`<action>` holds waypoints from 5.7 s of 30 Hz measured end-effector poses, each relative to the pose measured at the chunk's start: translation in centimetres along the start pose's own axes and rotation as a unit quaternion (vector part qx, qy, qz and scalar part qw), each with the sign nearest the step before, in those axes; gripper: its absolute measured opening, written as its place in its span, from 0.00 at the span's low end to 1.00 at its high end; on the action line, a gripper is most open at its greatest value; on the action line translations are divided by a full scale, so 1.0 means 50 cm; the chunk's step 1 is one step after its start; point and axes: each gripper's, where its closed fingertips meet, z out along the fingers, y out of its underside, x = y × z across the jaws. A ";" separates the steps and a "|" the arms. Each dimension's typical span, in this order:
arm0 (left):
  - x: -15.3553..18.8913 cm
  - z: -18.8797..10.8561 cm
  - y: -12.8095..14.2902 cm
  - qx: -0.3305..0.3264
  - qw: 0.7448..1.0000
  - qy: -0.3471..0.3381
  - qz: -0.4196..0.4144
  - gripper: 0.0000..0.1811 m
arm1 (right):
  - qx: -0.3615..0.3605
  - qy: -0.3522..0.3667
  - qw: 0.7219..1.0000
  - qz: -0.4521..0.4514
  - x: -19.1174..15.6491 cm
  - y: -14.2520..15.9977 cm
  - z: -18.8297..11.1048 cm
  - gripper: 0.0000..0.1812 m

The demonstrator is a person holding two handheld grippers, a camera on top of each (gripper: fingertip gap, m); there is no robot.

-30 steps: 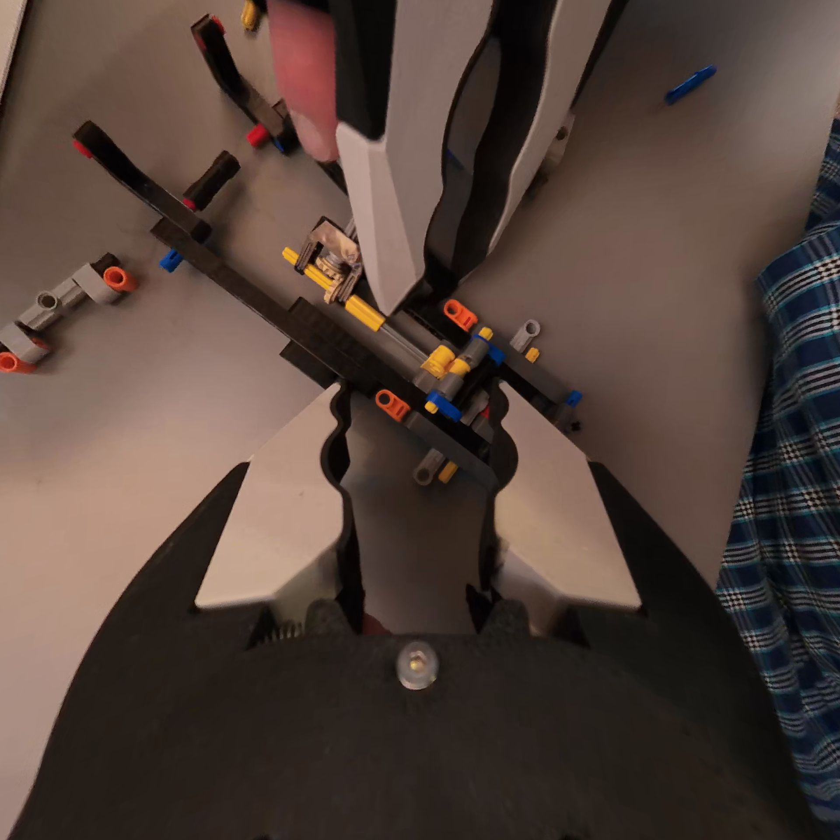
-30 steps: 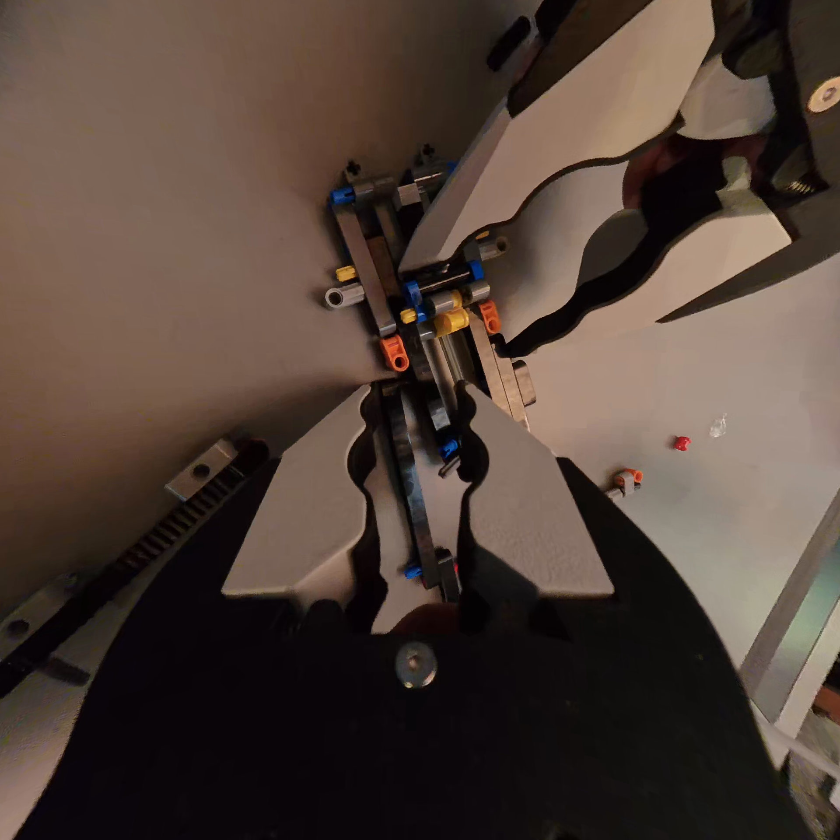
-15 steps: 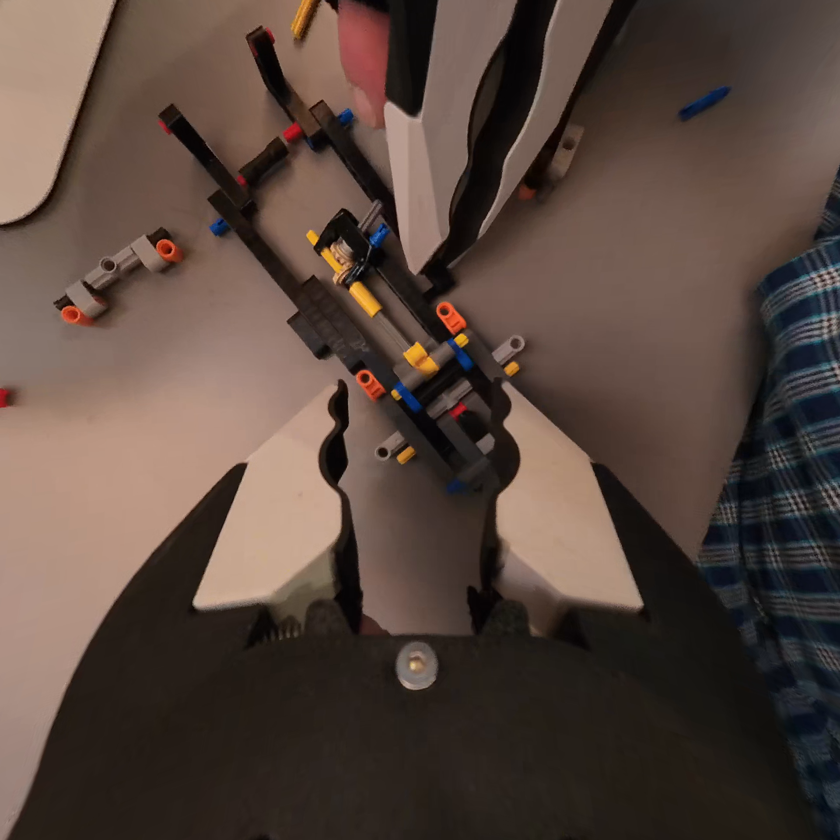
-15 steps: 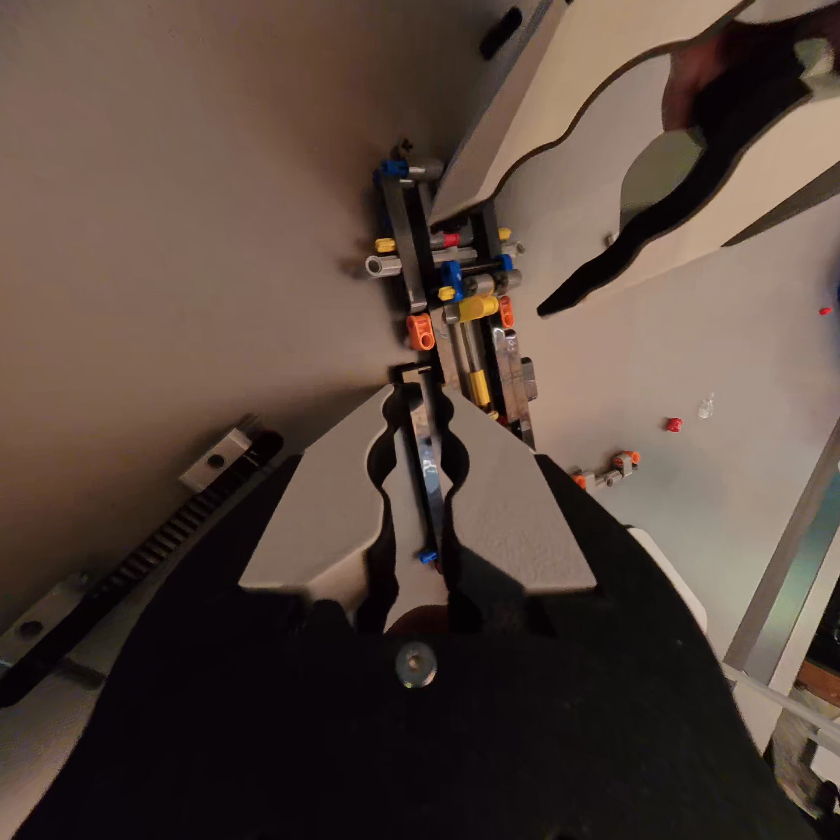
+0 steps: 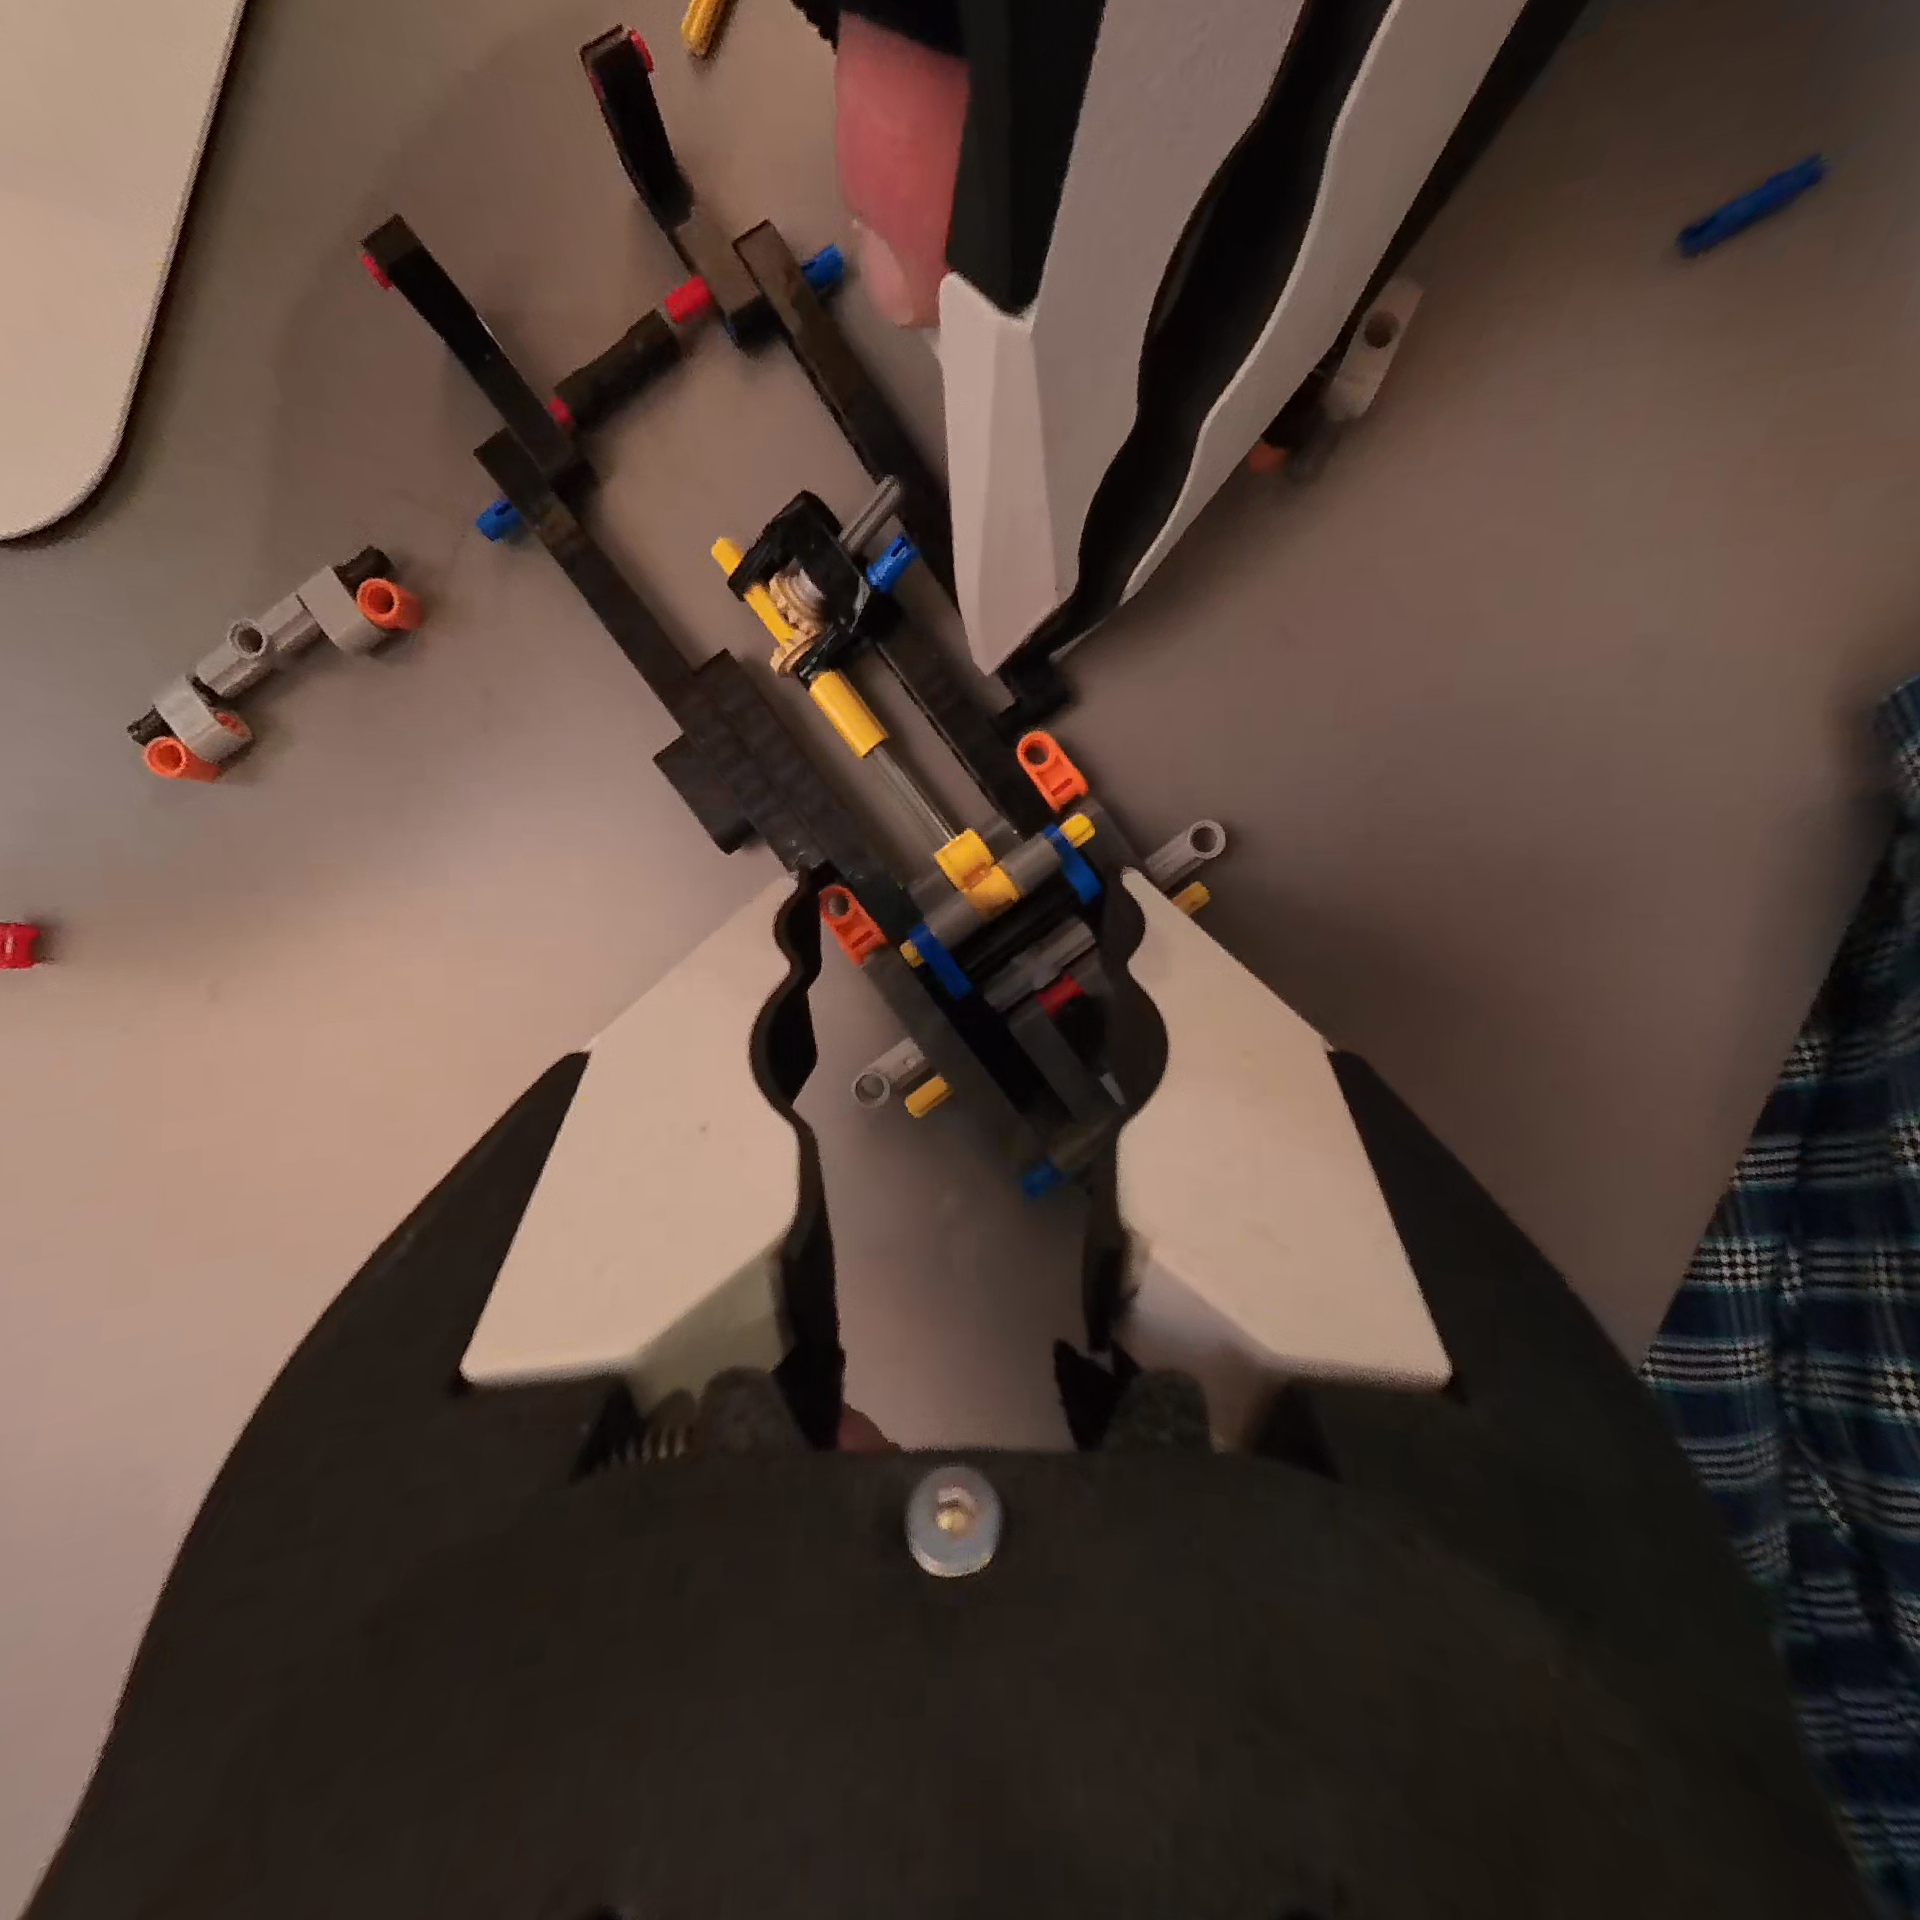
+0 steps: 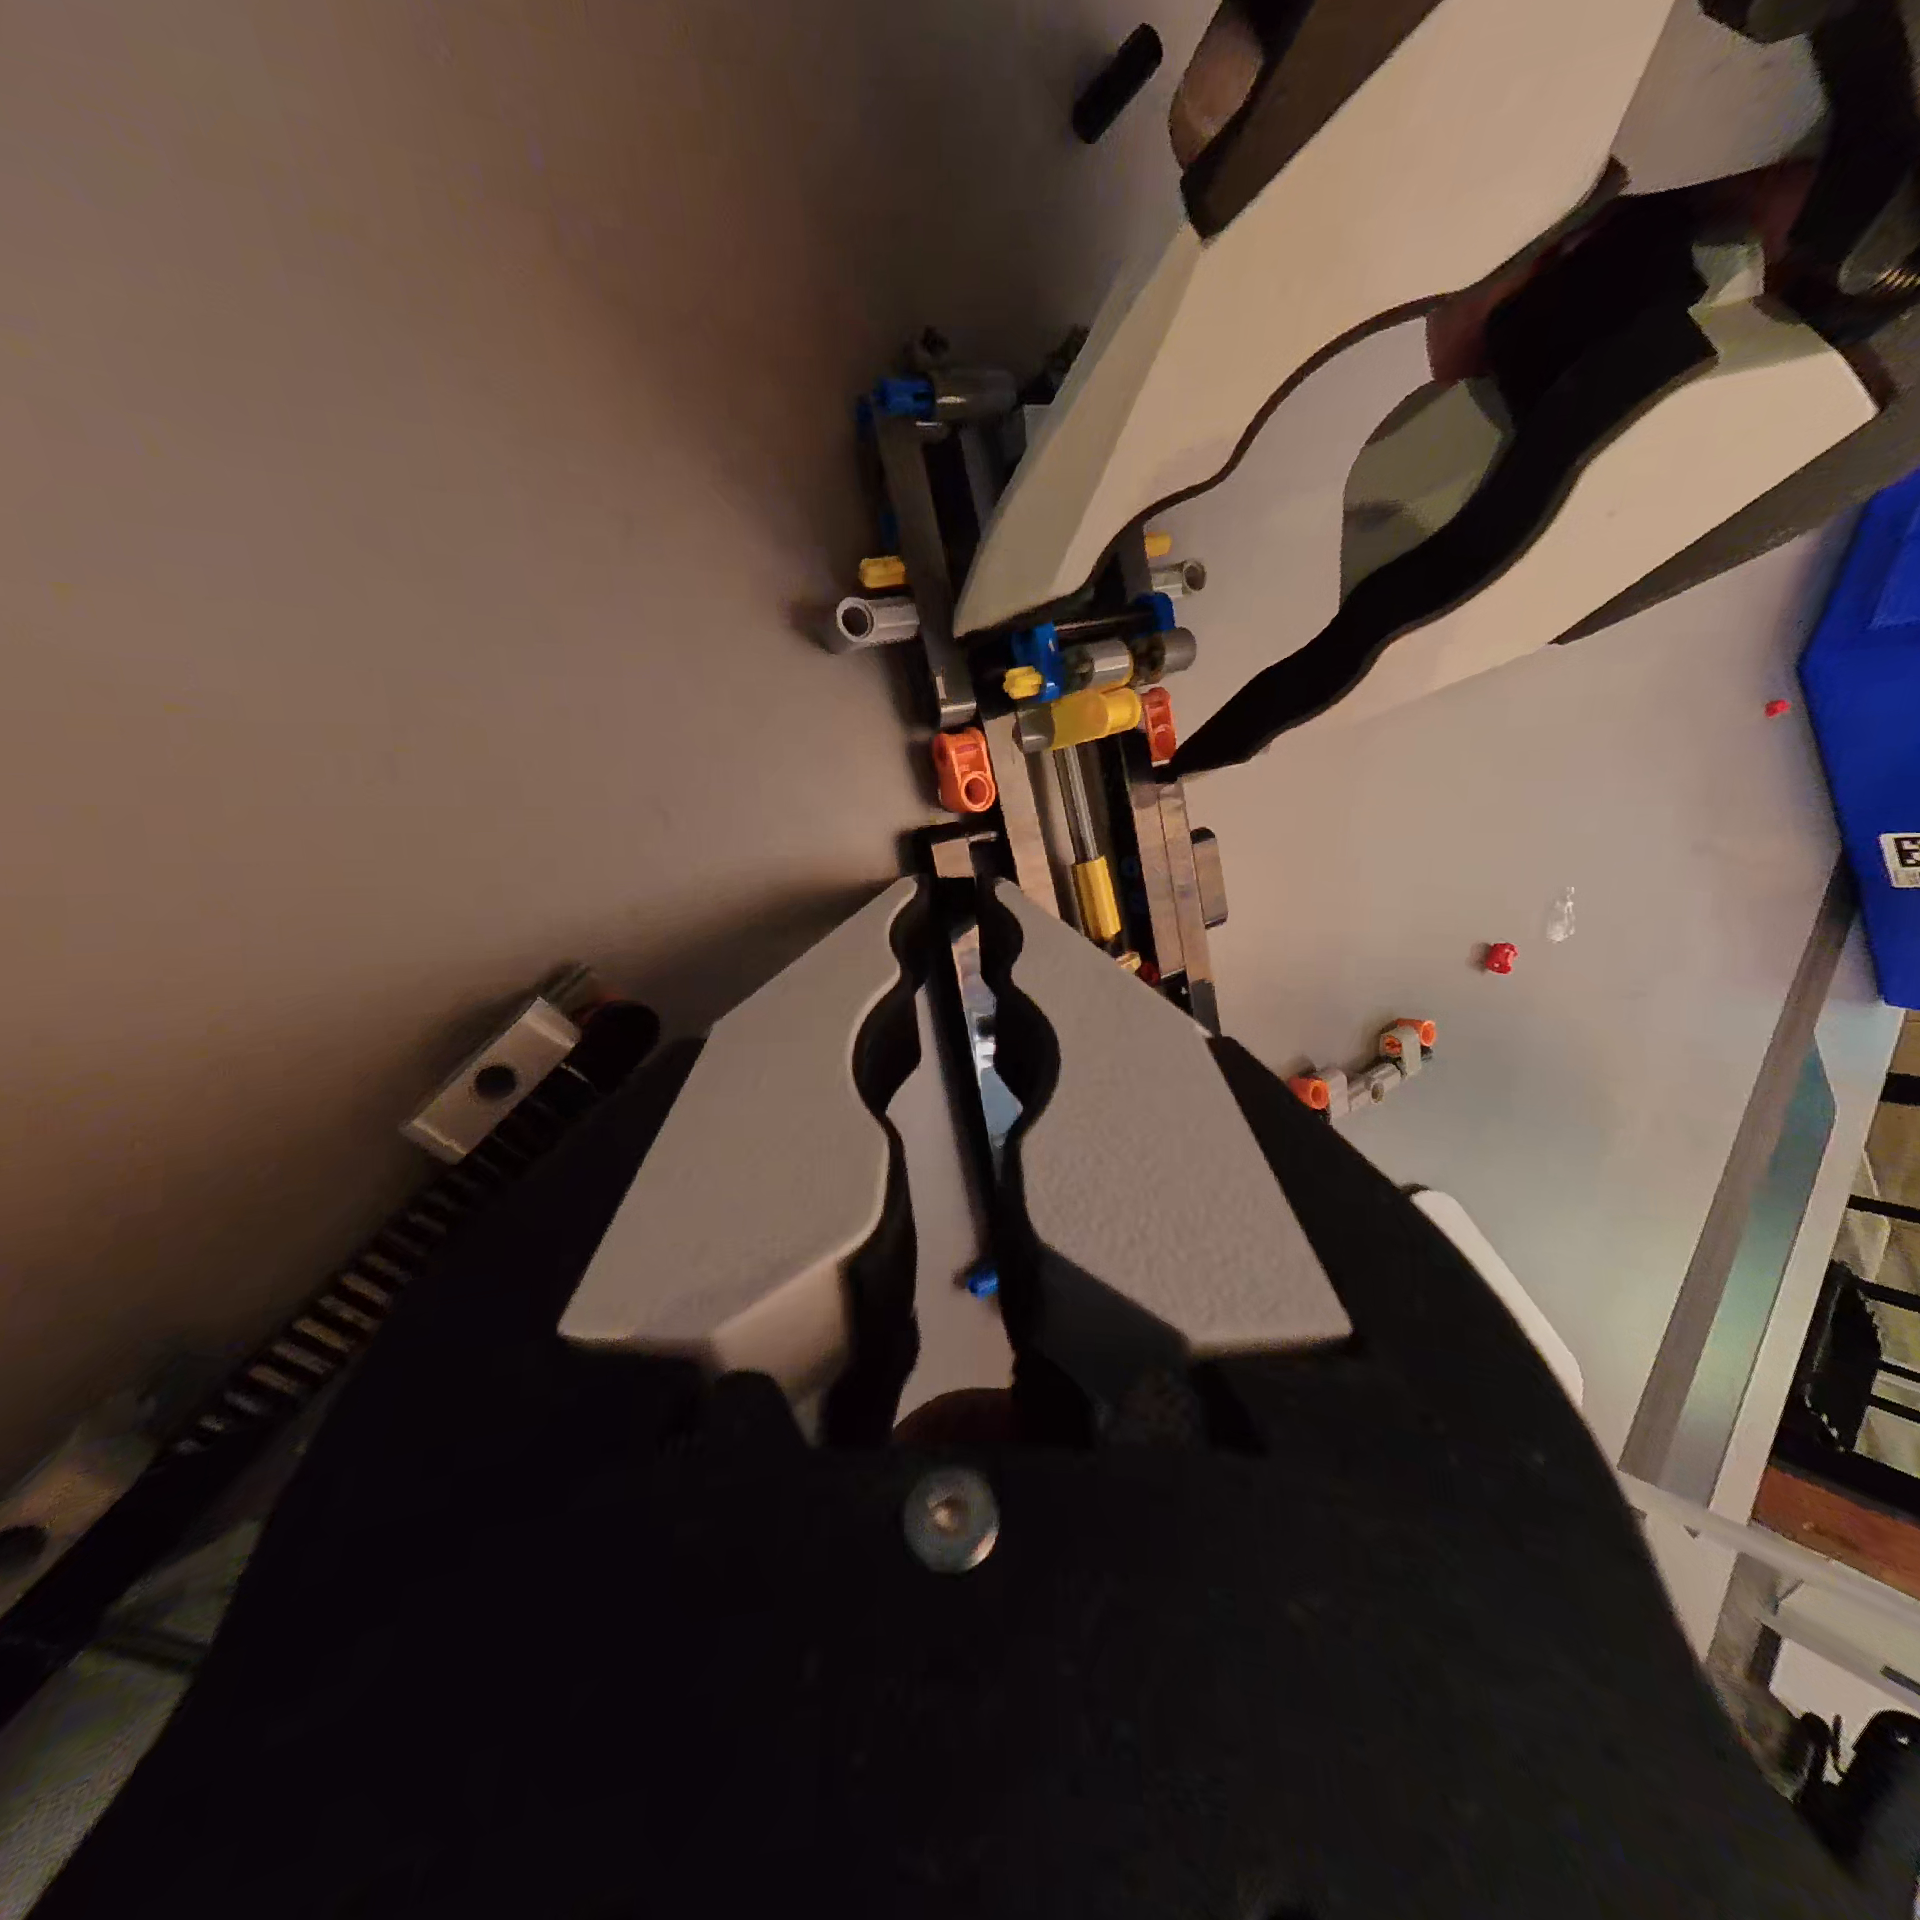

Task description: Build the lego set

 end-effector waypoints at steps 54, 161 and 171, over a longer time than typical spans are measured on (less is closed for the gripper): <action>0.012 0.031 -0.021 -0.008 0.998 0.015 0.065 0.18 | -0.044 0.027 0.998 0.021 0.019 0.007 0.006 0.02; 0.007 0.026 -0.026 0.058 0.997 0.031 0.026 0.16 | -0.043 0.051 0.995 0.068 0.038 0.006 0.014 0.02; 0.003 0.030 -0.032 0.055 0.997 0.028 0.036 0.25 | -0.064 0.053 0.986 0.144 0.043 0.056 -0.068 0.16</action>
